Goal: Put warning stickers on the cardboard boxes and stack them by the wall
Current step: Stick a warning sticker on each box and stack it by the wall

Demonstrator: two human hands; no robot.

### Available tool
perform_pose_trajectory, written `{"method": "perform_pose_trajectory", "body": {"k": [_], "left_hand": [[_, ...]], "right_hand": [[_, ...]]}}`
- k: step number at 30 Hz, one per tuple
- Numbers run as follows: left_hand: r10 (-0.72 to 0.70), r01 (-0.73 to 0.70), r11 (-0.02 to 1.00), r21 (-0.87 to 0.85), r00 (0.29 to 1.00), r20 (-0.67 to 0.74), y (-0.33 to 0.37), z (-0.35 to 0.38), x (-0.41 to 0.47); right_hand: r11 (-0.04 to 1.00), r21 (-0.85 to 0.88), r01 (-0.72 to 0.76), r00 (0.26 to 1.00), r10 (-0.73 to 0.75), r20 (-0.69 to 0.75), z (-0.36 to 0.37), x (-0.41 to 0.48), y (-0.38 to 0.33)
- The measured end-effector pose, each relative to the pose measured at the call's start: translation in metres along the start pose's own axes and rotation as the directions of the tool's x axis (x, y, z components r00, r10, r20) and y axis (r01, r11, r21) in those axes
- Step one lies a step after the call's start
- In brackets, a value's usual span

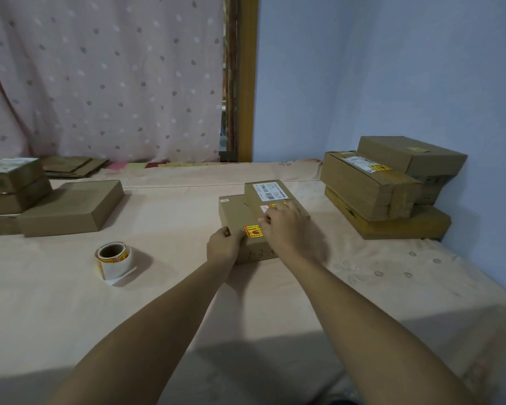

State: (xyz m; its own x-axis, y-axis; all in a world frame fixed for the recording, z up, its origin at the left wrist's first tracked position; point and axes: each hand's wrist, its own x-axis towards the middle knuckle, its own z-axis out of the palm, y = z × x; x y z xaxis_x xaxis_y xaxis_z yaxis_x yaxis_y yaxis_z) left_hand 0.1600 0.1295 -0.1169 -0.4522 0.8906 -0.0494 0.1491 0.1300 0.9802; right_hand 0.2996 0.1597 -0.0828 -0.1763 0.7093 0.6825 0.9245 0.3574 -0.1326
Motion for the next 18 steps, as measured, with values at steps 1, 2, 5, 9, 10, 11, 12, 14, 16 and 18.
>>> {"method": "perform_pose_trajectory", "body": {"k": [1, 2, 5, 9, 10, 11, 12, 14, 16, 18], "left_hand": [[0.019, -0.019, 1.0, 0.007, 1.0, 0.003, 0.0, -0.003, 0.0], [0.027, -0.027, 1.0, 0.002, 1.0, 0.005, -0.001, -0.004, 0.0], [0.011, -0.011, 1.0, -0.024, 1.0, 0.022, 0.0, -0.008, -0.003], [0.051, -0.051, 0.999, -0.002, 0.997, 0.062, 0.002, -0.008, -0.004], [0.061, -0.06, 0.998, -0.008, 0.996, 0.071, 0.002, -0.006, -0.003], [0.063, -0.063, 0.998, -0.006, 0.995, 0.082, 0.003, -0.004, -0.003], [0.067, -0.066, 0.998, -0.004, 0.993, 0.096, 0.003, 0.0, -0.001], [0.069, -0.07, 0.998, 0.003, 0.99, 0.123, 0.004, 0.01, 0.001], [0.077, -0.08, 0.997, 0.018, 0.987, 0.145, 0.007, 0.023, 0.003], [0.08, -0.088, 0.995, 0.04, 0.984, 0.162, 0.01, 0.042, 0.003]], "right_hand": [[0.999, 0.039, -0.002, 1.0, 0.003, -0.013, 0.001, 0.0, -0.006], [0.996, 0.084, -0.011, 1.0, 0.01, 0.006, 0.001, 0.0, -0.011], [0.986, 0.167, -0.007, 0.994, -0.012, 0.112, 0.0, -0.001, -0.019], [0.973, 0.232, -0.01, 0.995, -0.014, 0.1, 0.005, -0.007, -0.006], [0.971, 0.24, -0.025, 0.996, 0.003, 0.09, 0.007, -0.01, 0.0], [0.97, 0.24, -0.039, 0.997, 0.021, 0.077, 0.008, -0.013, 0.005], [0.97, 0.237, -0.054, 0.997, 0.038, 0.072, 0.008, -0.015, 0.01], [0.969, 0.23, -0.092, 0.992, 0.07, 0.101, 0.006, -0.018, 0.02], [0.96, 0.245, -0.138, 0.985, 0.106, 0.139, 0.002, -0.017, 0.029], [0.953, 0.245, -0.176, 0.978, 0.141, 0.156, -0.003, -0.016, 0.041]]}}
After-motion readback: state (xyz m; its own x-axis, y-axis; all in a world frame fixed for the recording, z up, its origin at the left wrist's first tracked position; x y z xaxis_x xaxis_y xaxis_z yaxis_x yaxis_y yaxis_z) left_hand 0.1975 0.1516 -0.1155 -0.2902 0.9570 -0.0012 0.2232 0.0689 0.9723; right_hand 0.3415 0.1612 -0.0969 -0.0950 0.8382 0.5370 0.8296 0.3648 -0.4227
